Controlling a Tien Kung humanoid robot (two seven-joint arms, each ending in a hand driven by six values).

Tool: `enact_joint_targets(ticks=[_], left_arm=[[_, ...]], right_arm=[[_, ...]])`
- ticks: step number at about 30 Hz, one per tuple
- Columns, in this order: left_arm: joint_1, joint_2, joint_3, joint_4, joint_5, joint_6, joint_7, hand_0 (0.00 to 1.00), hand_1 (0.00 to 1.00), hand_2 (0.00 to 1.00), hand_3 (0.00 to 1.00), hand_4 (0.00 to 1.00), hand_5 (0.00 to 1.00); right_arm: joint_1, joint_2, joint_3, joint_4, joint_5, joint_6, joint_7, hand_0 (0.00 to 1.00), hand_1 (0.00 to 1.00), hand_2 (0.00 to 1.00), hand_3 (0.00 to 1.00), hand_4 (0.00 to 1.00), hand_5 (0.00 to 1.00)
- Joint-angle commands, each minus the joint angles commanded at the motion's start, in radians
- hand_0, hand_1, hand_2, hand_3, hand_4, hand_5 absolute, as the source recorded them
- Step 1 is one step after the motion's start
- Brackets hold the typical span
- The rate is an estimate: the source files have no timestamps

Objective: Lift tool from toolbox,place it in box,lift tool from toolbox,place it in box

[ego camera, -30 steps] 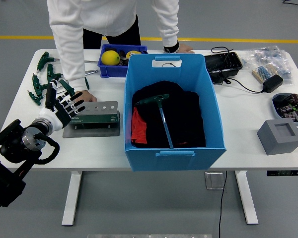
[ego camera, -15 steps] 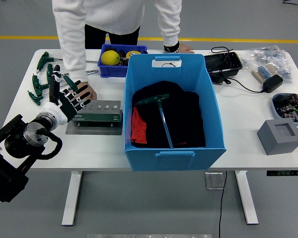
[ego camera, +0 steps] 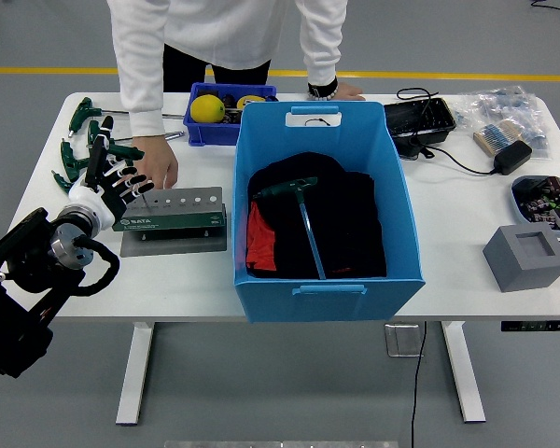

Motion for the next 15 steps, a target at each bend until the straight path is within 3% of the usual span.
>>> enact_joint_targets(ticks=[5, 6, 11, 12, 15], left_arm=[[0.001, 0.002, 0.000, -0.004, 0.009, 0.000, 0.009, 0.222, 0.202, 0.220, 0.259, 0.998, 0.479], [0.001, 0.002, 0.000, -0.004, 0.007, 0.000, 0.008, 0.209, 0.194, 0.216, 0.235, 0.998, 0.393], [-0.001, 0.001, -0.002, -0.007, 0.005, 0.008, 0.009, 0.209, 0.194, 0.216, 0.235, 0.998, 0.393], [-0.002, 0.001, -0.002, -0.008, 0.005, 0.008, 0.009, 0.201, 0.192, 0.221, 0.229, 0.989, 0.250], [-0.002, 0.000, -0.003, -0.010, 0.001, 0.007, 0.010, 0.201, 0.192, 0.221, 0.229, 0.989, 0.250]], right_arm=[[0.000, 0.000, 0.000, 0.000, 0.000, 0.000, -0.001, 0.710, 0.701, 0.757, 0.609, 0.833, 0.714], [0.000, 0.001, 0.000, 0.000, 0.000, -0.001, -0.001, 0.709, 0.701, 0.757, 0.608, 0.833, 0.714], [0.000, 0.001, 0.001, 0.000, -0.001, -0.001, -0.002, 0.709, 0.701, 0.757, 0.608, 0.833, 0.714], [0.000, 0.001, 0.002, 0.000, -0.002, -0.001, -0.002, 0.710, 0.701, 0.757, 0.609, 0.834, 0.713], [-0.001, 0.001, 0.002, 0.000, -0.002, 0.000, -0.002, 0.710, 0.701, 0.757, 0.609, 0.834, 0.713]])
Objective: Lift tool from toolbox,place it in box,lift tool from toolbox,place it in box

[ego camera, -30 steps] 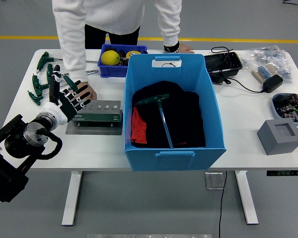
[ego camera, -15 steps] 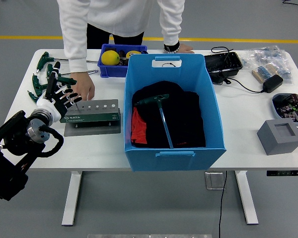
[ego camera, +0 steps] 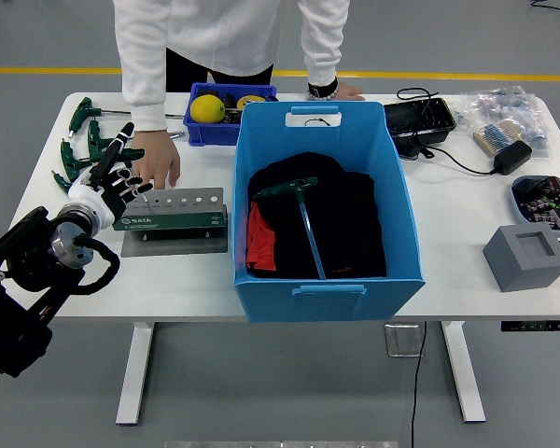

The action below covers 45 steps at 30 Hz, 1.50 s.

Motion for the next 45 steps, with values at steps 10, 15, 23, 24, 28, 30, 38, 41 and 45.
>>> enact_joint_targets(ticks=[10, 15, 23, 24, 28, 30, 38, 41, 45], left_arm=[[-0.001, -0.003, 0.001, 0.017, -0.029, 0.003, -0.003, 0.195, 0.188, 0.221, 0.232, 0.851, 0.175], [-0.002, -0.004, 0.001, 0.017, -0.031, 0.001, 0.005, 0.185, 0.184, 0.219, 0.231, 0.785, 0.066], [-0.002, -0.002, 0.005, 0.015, -0.039, -0.001, 0.009, 0.186, 0.188, 0.224, 0.244, 0.812, 0.105], [-0.002, -0.001, 0.005, 0.015, -0.040, -0.001, 0.010, 0.186, 0.188, 0.224, 0.244, 0.812, 0.105], [-0.002, 0.002, 0.007, 0.008, -0.044, -0.007, 0.015, 0.186, 0.190, 0.226, 0.247, 0.822, 0.083], [-0.003, 0.004, 0.007, 0.002, -0.046, -0.009, 0.019, 0.186, 0.190, 0.226, 0.247, 0.822, 0.083], [-0.007, 0.028, 0.007, -0.034, -0.062, -0.007, 0.041, 0.187, 0.190, 0.226, 0.249, 0.814, 0.066], [-0.008, 0.047, 0.011, -0.054, -0.073, -0.004, 0.054, 0.185, 0.183, 0.221, 0.248, 0.801, 0.081], [-0.011, 0.071, 0.007, -0.078, -0.083, 0.002, 0.070, 0.187, 0.182, 0.221, 0.252, 0.824, 0.071]], right_arm=[[-0.001, 0.000, 0.002, 0.000, -0.002, 0.000, 0.000, 0.709, 0.700, 0.757, 0.609, 0.834, 0.714], [-0.003, 0.001, 0.004, 0.000, -0.006, 0.000, -0.001, 0.709, 0.700, 0.757, 0.610, 0.835, 0.715], [-0.007, 0.002, 0.006, 0.000, -0.008, -0.001, -0.002, 0.709, 0.699, 0.756, 0.610, 0.836, 0.716], [-0.008, 0.002, 0.007, 0.000, -0.008, -0.001, -0.002, 0.709, 0.699, 0.756, 0.610, 0.836, 0.716], [-0.010, 0.003, 0.011, 0.000, -0.013, -0.002, -0.004, 0.710, 0.699, 0.756, 0.610, 0.837, 0.717], [-0.011, 0.004, 0.011, 0.000, -0.014, -0.002, -0.004, 0.710, 0.699, 0.756, 0.610, 0.837, 0.717], [-0.013, 0.004, 0.014, 0.000, -0.015, -0.002, -0.005, 0.709, 0.700, 0.756, 0.610, 0.838, 0.717], [-0.012, 0.003, 0.017, 0.000, -0.015, -0.002, -0.004, 0.710, 0.700, 0.756, 0.609, 0.838, 0.717], [-0.012, 0.003, 0.019, 0.000, -0.014, -0.002, -0.003, 0.710, 0.699, 0.756, 0.609, 0.838, 0.717]])
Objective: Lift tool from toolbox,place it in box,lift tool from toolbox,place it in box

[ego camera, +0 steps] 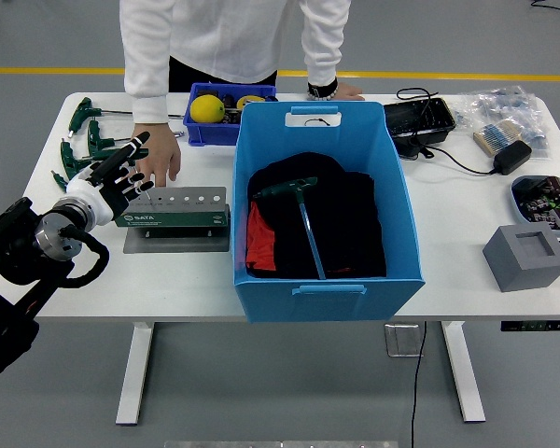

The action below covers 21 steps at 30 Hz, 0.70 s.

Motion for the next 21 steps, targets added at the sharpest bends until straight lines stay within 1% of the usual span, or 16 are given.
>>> enact_joint_targets(ticks=[9, 16, 21], left_arm=[[-0.010, 0.028, -0.016, -0.043, -0.027, -0.003, 0.015, 0.187, 0.182, 0.222, 0.254, 0.824, 0.068], [-0.018, 0.029, -0.018, -0.056, -0.047, -0.004, 0.020, 0.187, 0.183, 0.222, 0.257, 0.822, 0.059], [-0.026, 0.033, -0.022, -0.077, -0.052, -0.005, 0.025, 0.188, 0.184, 0.224, 0.261, 0.819, 0.052]], right_arm=[[0.000, 0.000, 0.003, 0.000, 0.001, 0.000, 0.001, 0.709, 0.699, 0.756, 0.610, 0.838, 0.716], [0.001, 0.000, 0.002, 0.000, 0.001, 0.000, 0.001, 0.709, 0.700, 0.756, 0.609, 0.838, 0.717], [0.001, 0.000, 0.002, 0.000, 0.002, 0.000, 0.001, 0.709, 0.699, 0.755, 0.610, 0.838, 0.717]])
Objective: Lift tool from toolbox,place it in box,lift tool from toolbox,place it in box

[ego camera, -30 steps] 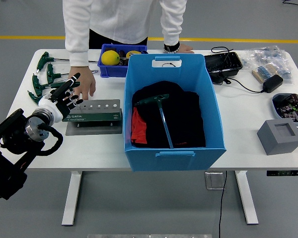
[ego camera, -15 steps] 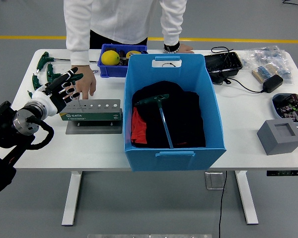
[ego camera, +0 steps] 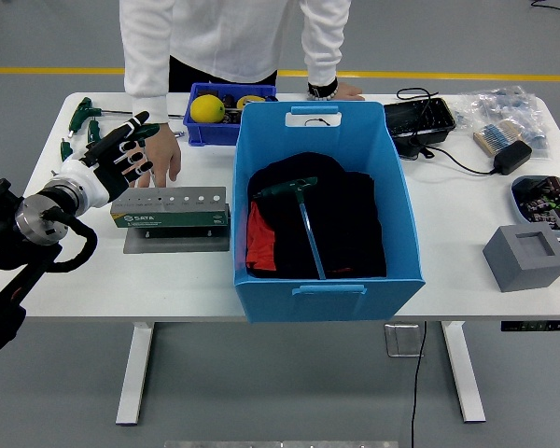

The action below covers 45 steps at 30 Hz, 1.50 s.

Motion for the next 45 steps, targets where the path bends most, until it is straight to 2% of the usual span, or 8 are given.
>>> enact_joint_targets(ticks=[10, 19, 25, 32, 36, 40, 45], left_arm=[[-0.012, 0.008, -0.012, -0.045, -0.022, -0.003, 0.006, 0.189, 0.183, 0.223, 0.263, 0.819, 0.050], [-0.061, 0.006, -0.023, -0.088, -0.042, -0.007, 0.011, 0.190, 0.183, 0.223, 0.262, 0.819, 0.050], [-0.113, -0.014, -0.018, -0.134, -0.050, -0.011, 0.012, 0.190, 0.183, 0.223, 0.263, 0.819, 0.049], [-0.187, -0.073, 0.054, -0.171, -0.050, -0.023, 0.013, 0.188, 0.182, 0.223, 0.262, 0.817, 0.046], [-0.236, -0.104, 0.144, -0.137, -0.041, -0.061, 0.011, 0.188, 0.183, 0.223, 0.263, 0.818, 0.045], [-0.270, -0.139, 0.246, -0.065, -0.047, -0.097, 0.012, 0.188, 0.182, 0.223, 0.262, 0.818, 0.042], [-0.302, -0.180, 0.368, 0.055, -0.040, -0.163, -0.015, 0.187, 0.180, 0.223, 0.261, 0.820, 0.043]], right_arm=[[0.000, -0.001, 0.003, 0.000, -0.004, 0.000, 0.000, 0.709, 0.698, 0.755, 0.609, 0.837, 0.716], [0.001, 0.000, 0.003, 0.000, -0.006, 0.000, -0.001, 0.709, 0.698, 0.755, 0.610, 0.837, 0.716], [0.002, -0.001, -0.001, 0.000, -0.004, 0.000, -0.002, 0.709, 0.698, 0.756, 0.610, 0.837, 0.716], [0.004, -0.003, -0.011, 0.000, -0.001, 0.001, -0.001, 0.709, 0.698, 0.756, 0.610, 0.837, 0.716], [0.005, -0.004, -0.019, 0.000, 0.004, 0.002, -0.001, 0.709, 0.698, 0.756, 0.611, 0.837, 0.716], [0.011, -0.007, -0.029, 0.000, 0.009, 0.002, -0.001, 0.709, 0.698, 0.756, 0.611, 0.837, 0.716], [0.017, -0.011, -0.045, 0.000, 0.022, 0.002, 0.001, 0.709, 0.698, 0.756, 0.611, 0.837, 0.716]])
